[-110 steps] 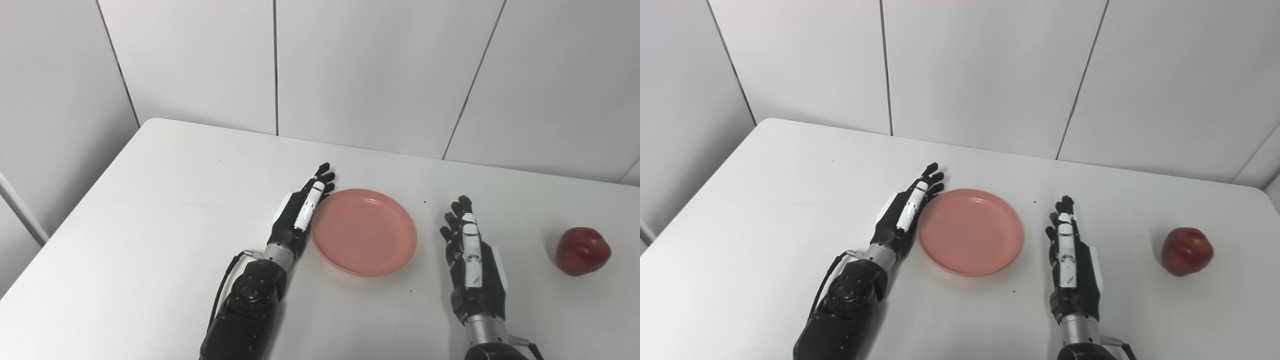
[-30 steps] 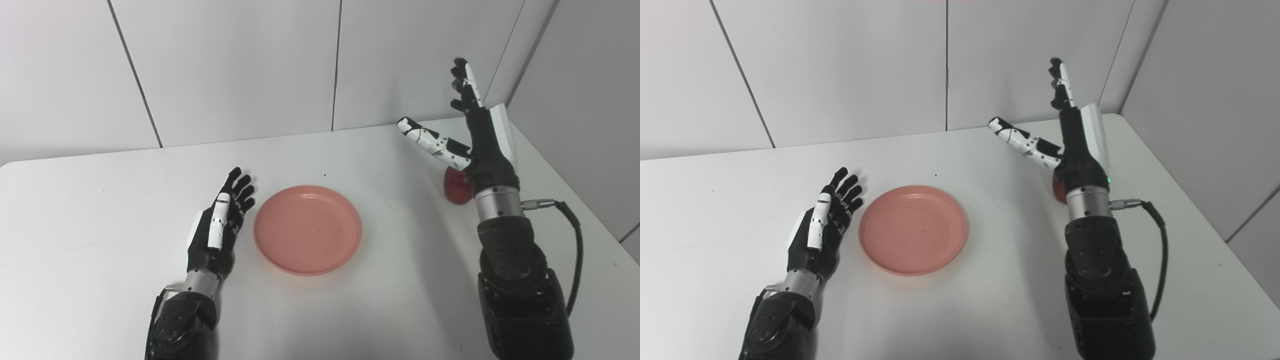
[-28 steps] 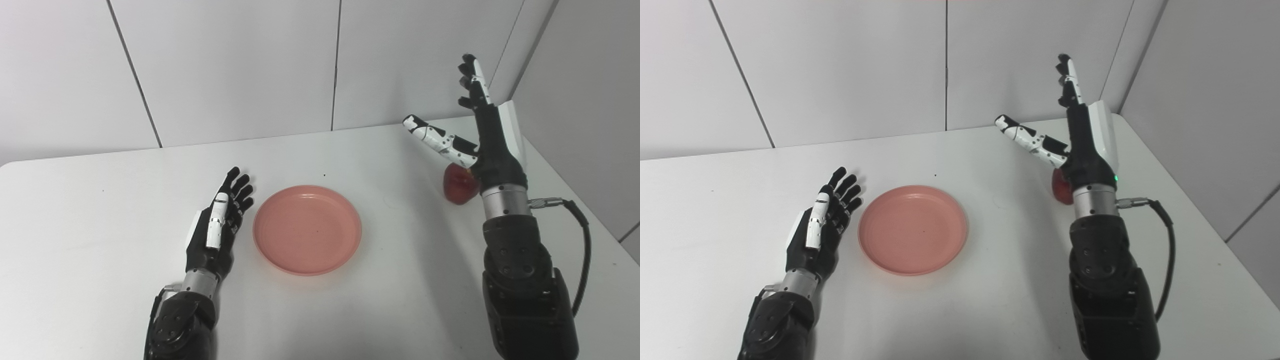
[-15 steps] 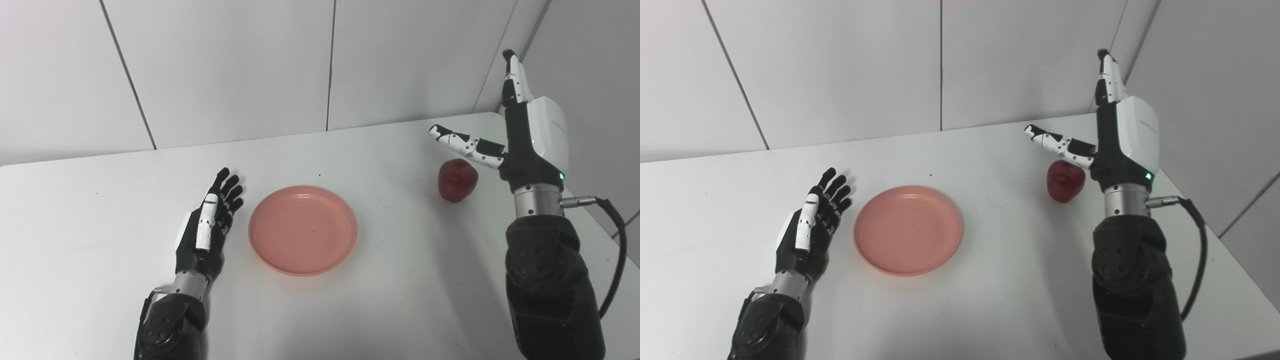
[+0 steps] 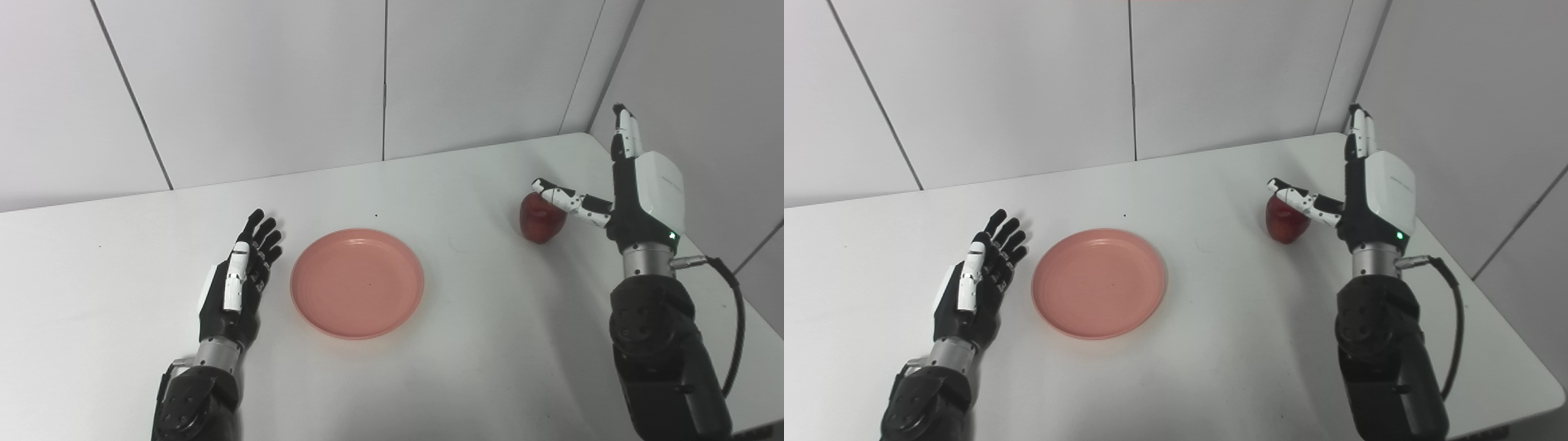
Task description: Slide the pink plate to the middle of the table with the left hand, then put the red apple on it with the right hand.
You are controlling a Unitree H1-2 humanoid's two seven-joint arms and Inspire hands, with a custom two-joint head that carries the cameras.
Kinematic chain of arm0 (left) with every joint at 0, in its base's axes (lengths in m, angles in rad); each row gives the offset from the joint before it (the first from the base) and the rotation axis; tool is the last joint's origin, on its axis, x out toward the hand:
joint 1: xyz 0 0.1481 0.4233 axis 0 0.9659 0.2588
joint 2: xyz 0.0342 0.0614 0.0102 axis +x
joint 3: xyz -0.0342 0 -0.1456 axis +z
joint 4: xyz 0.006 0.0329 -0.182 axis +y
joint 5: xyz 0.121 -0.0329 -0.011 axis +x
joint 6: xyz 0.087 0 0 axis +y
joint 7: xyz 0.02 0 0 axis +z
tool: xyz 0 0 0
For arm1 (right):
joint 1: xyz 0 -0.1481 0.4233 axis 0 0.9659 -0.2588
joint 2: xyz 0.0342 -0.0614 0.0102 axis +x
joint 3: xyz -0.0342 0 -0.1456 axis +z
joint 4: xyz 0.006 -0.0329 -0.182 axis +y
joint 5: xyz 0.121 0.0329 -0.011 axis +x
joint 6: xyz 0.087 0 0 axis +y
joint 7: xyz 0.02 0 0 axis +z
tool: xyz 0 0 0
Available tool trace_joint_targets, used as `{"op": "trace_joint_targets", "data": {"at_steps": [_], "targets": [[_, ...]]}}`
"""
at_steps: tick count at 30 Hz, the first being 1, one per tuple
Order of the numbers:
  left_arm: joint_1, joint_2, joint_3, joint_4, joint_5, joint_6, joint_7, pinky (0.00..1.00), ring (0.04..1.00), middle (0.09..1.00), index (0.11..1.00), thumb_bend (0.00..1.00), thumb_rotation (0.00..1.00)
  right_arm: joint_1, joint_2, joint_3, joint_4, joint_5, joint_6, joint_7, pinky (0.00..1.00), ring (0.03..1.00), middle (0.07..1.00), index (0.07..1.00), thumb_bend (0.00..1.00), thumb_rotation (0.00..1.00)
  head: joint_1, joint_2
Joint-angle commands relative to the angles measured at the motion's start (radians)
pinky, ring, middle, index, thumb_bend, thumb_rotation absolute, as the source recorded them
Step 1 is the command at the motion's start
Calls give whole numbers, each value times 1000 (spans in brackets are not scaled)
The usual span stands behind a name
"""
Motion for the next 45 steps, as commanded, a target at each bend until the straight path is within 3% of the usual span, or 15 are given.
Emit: {"op": "trace_joint_targets", "data": {"at_steps": [1, 3, 18, 23, 28, 45], "targets": [[26, 16, 7, 23, -6, 36, 1, 951, 941, 944, 929, 336, 1000, -19, -27, -11, 0, 18, -47, -34, 814, 923, 981, 1000, 1000, 589, 0, 0], [27, 17, 7, 22, -4, 35, 1, 950, 940, 943, 927, 336, 1000, -21, -33, -4, 21, 19, -45, -36, 779, 911, 980, 1000, 1000, 596, 0, 1], [34, 20, 11, 10, -5, 48, 4, 946, 941, 941, 928, 349, 1000, -72, -57, 35, 151, 114, -39, -23, 799, 902, 953, 979, 1000, 572, 2, 12], [36, 20, 14, 11, -10, 45, 1, 945, 941, 943, 929, 343, 1000, -87, -63, 49, 153, 134, 4, 9, 778, 902, 965, 990, 1000, 566, 3, 15], [38, 19, 14, 2, -9, 54, 3, 949, 944, 946, 932, 343, 1000, -103, -69, 56, 183, 150, 4, 20, 765, 898, 959, 992, 1000, 560, 2, 18], [39, 25, 15, -5, -8, 60, 4, 954, 948, 948, 931, 345, 1000, -127, -95, 68, 199, 169, 68, 59, 818, 931, 974, 993, 1000, 423, 8, 29]]}}
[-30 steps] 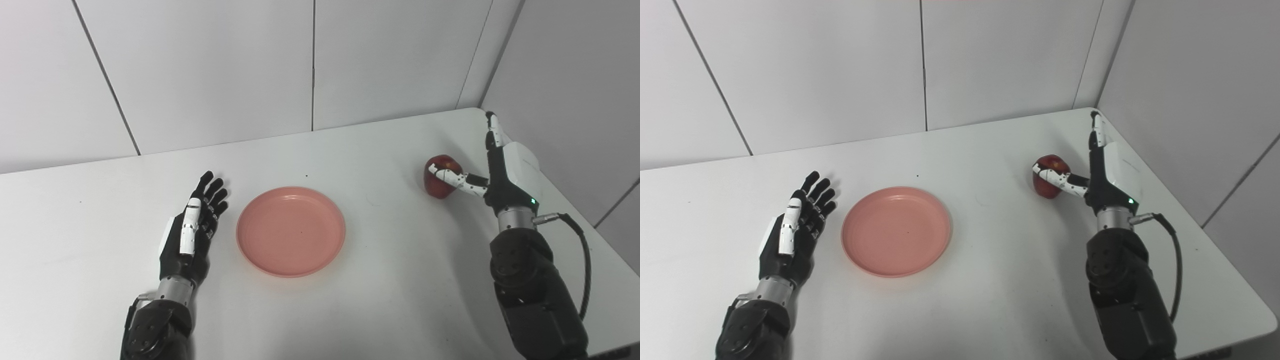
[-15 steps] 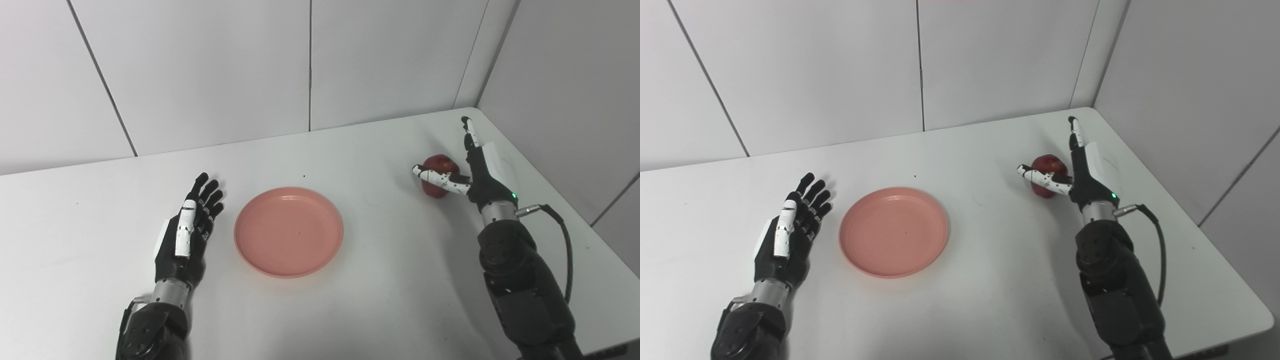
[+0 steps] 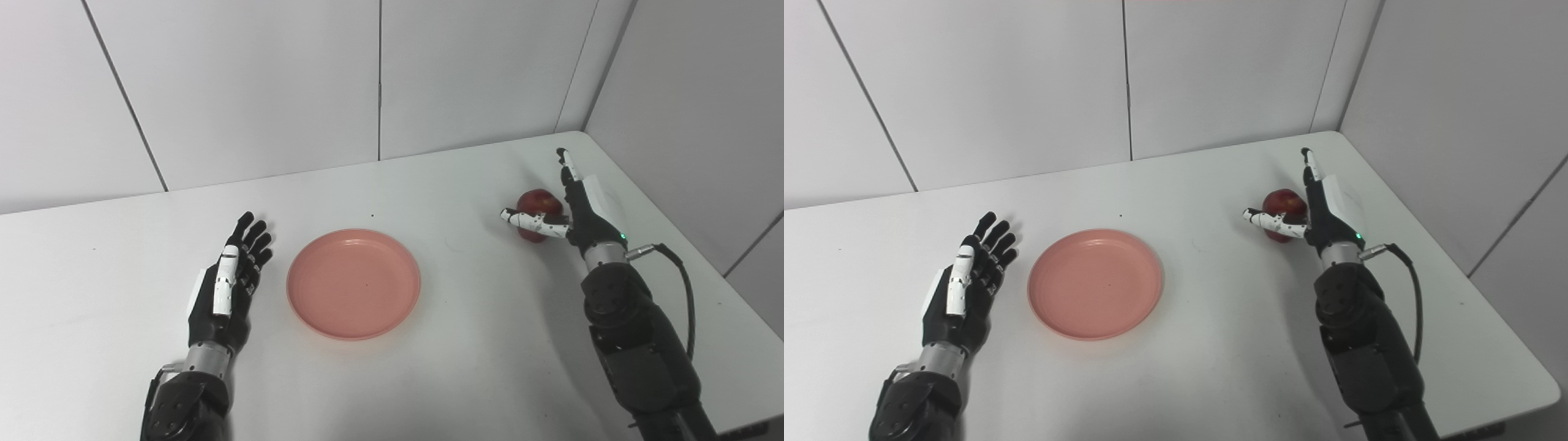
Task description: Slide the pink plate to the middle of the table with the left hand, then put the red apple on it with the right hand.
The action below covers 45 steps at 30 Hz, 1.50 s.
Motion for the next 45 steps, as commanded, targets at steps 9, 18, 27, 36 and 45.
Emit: {"op": "trace_joint_targets", "data": {"at_steps": [9, 18, 27, 36, 45], "targets": [[33, 10, 5, 6, -3, 64, 13, 953, 948, 948, 934, 341, 1000, -61, -44, 3, 27, -1, -4, -18, 807, 915, 961, 983, 1000, 351, 7, 6], [38, 8, 5, -7, -3, 71, 16, 948, 942, 943, 927, 331, 1000, -64, -53, 9, 51, 7, -11, -19, 799, 903, 937, 969, 1000, 335, 11, 9], [37, 11, 4, -3, -1, 69, 14, 949, 942, 942, 926, 341, 1000, -67, -51, 11, 42, -1, 17, 34, 834, 917, 944, 959, 1000, 330, 10, 10], [38, 7, 3, -11, 0, 80, 18, 948, 942, 943, 927, 341, 1000, -66, -42, -2, 46, 7, 14, 27, 668, 792, 832, 901, 1000, 303, 13, 12], [39, 4, 4, -8, -1, 76, 18, 947, 940, 940, 925, 341, 1000, -68, -57, 8, 66, 28, -13, 12, 706, 779, 802, 805, 983, 245, 16, 12]]}}
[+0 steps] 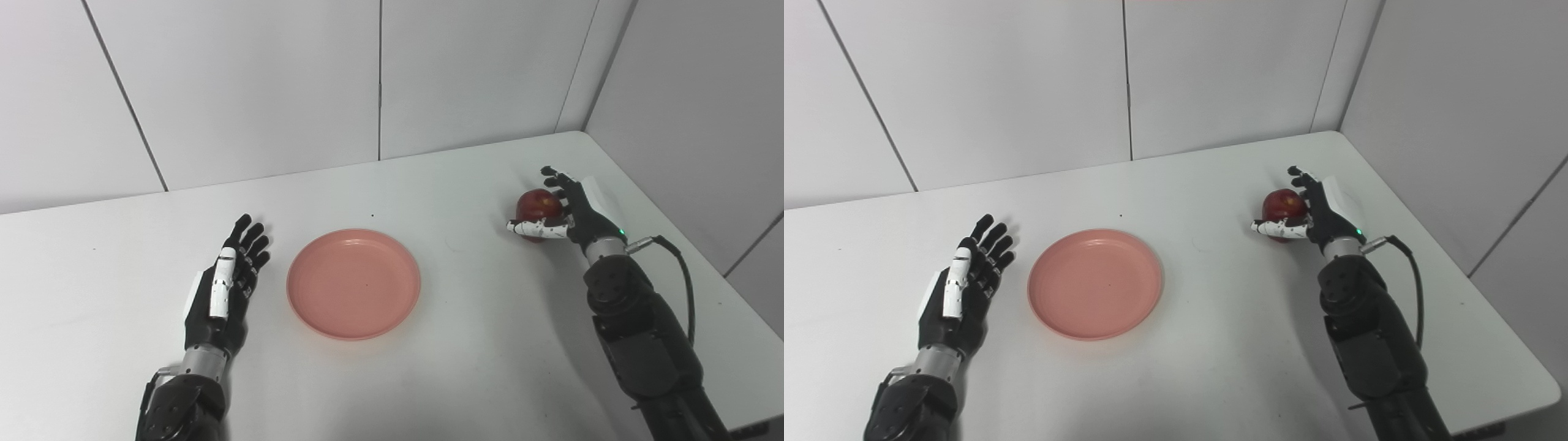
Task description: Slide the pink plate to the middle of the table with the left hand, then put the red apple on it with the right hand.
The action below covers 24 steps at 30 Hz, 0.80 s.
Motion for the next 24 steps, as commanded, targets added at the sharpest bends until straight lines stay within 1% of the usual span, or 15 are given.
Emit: {"op": "trace_joint_targets", "data": {"at_steps": [1, 3, 5, 7, 9, 11, 12, 14, 18, 19, 20, 22, 24], "targets": [[28, 0, 4, 21, -1, 48, 17, 946, 938, 938, 923, 344, 1000, -44, -34, -2, -2, -3, -39, -31, 687, 757, 781, 780, 974, 230, 1, 0], [28, 0, 3, 19, -1, 50, 17, 946, 937, 937, 922, 346, 1000, -47, -40, 5, 11, -8, -49, -38, 676, 744, 769, 767, 970, 222, 1, 0], [29, 0, 3, 16, -1, 53, 18, 944, 937, 937, 922, 349, 1000, -51, -44, 13, 20, -15, -47, -42, 622, 689, 718, 725, 946, 204, 2, 1], [30, 1, 0, 14, 2, 50, 16, 946, 938, 939, 925, 348, 1000, -56, -49, 23, 38, -21, -54, -50, 603, 669, 698, 702, 938, 195, 3, 1], [31, 1, -2, 11, 3, 50, 17, 945, 939, 941, 927, 344, 1000, -62, -53, 29, 59, -19, -61, -56, 562, 618, 655, 656, 919, 162, 3, 1], [31, 1, -2, 11, 2, 51, 18, 945, 939, 942, 927, 343, 1000, -69, -59, 38, 80, -22, -63, -60, 552, 604, 643, 643, 913, 153, 3, 1], [31, 1, -2, 12, 2, 50, 18, 949, 942, 943, 928, 343, 1000, -72, -63, 43, 90, -26, -64, -62, 524, 574, 618, 614, 892, 136, 3, 2], [31, 1, -2, 13, 3, 48, 18, 949, 942, 943, 928, 343, 1000, -78, -75, 64, 108, -45, -58, -61, 503, 548, 595, 581, 873, 129, 3, 2], [33, 0, -3, 9, 2, 51, 18, 949, 940, 942, 927, 341, 1000, -89, -90, 99, 115, -78, -16, -47, 480, 523, 572, 546, 854, 131, 3, 2], [33, 0, -4, 10, 2, 49, 18, 947, 940, 942, 926, 343, 1000, -92, -92, 105, 122, -84, -16, -48, 463, 512, 566, 517, 693, 137, 4, 2], [33, 0, -4, 11, 2, 48, 18, 948, 940, 943, 927, 343, 1000, -94, -94, 109, 127, -87, -16, -50, 424, 477, 540, 498, 593, 140, 4, 2], [33, 0, -3, 13, 3, 49, 20, 947, 940, 942, 927, 344, 1000, -99, -95, 113, 143, -90, -22, -57, 389, 447, 517, 488, 541, 140, 5, 1], [33, 1, -4, 14, 4, 49, 19, 944, 937, 939, 926, 346, 1000, -103, -95, 116, 157, -92, -28, -67, 336, 404, 485, 484, 524, 138, 5, 1]]}}
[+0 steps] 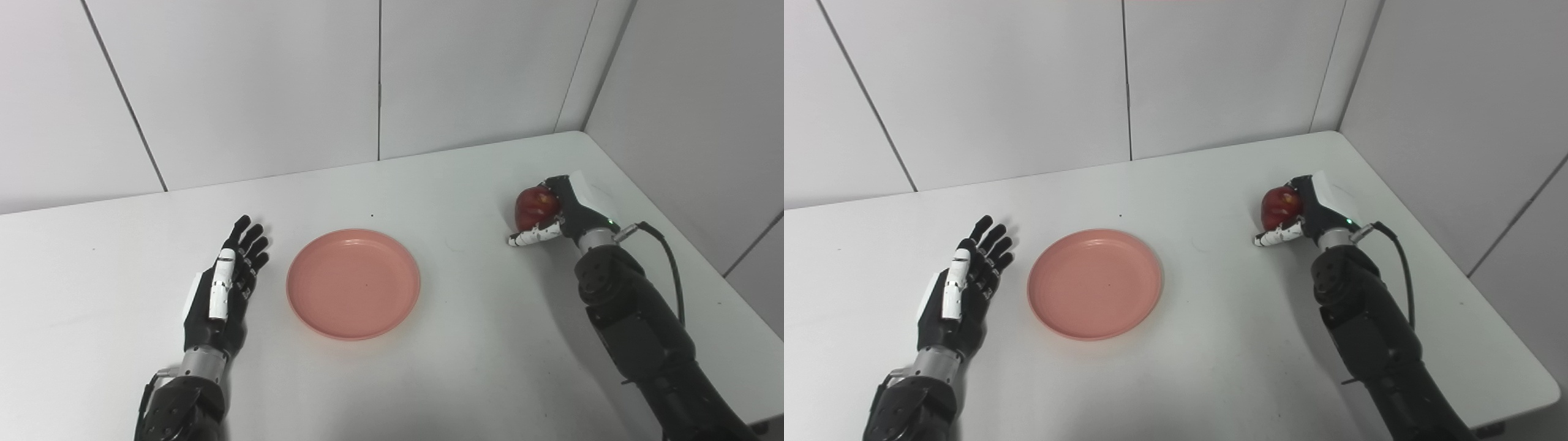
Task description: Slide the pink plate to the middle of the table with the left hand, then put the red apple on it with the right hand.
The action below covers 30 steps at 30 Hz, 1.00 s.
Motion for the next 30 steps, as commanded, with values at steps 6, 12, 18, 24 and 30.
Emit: {"op": "trace_joint_targets", "data": {"at_steps": [6, 12, 18, 24, 30], "targets": [[24, 0, 2, 29, -1, 44, 12, 946, 937, 939, 925, 344, 1000, -37, -10, -22, -4, 7, -9, -44, 350, 419, 487, 485, 520, 136, 3, -3], [24, 0, 1, 30, 2, 40, 12, 947, 939, 941, 929, 343, 1000, -33, 3, -63, -51, 57, -23, -51, 402, 446, 495, 484, 520, 137, 6, -5], [23, -2, 1, 33, 3, 38, 14, 944, 938, 940, 928, 348, 1000, -34, 19, -91, -132, 58, 19, -42, 413, 463, 507, 484, 520, 138, 9, -4], [23, -5, 0, 34, 6, 40, 19, 944, 938, 938, 926, 356, 1000, -32, 25, -103, -215, 65, 19, -26, 397, 446, 497, 485, 519, 141, 18, -5], [21, -8, -2, 44, 9, 25, 17, 951, 940, 942, 931, 353, 1000, -33, 33, -91, -303, 60, 12, -17, 374, 422, 474, 486, 518, 136, 29, -10]]}}
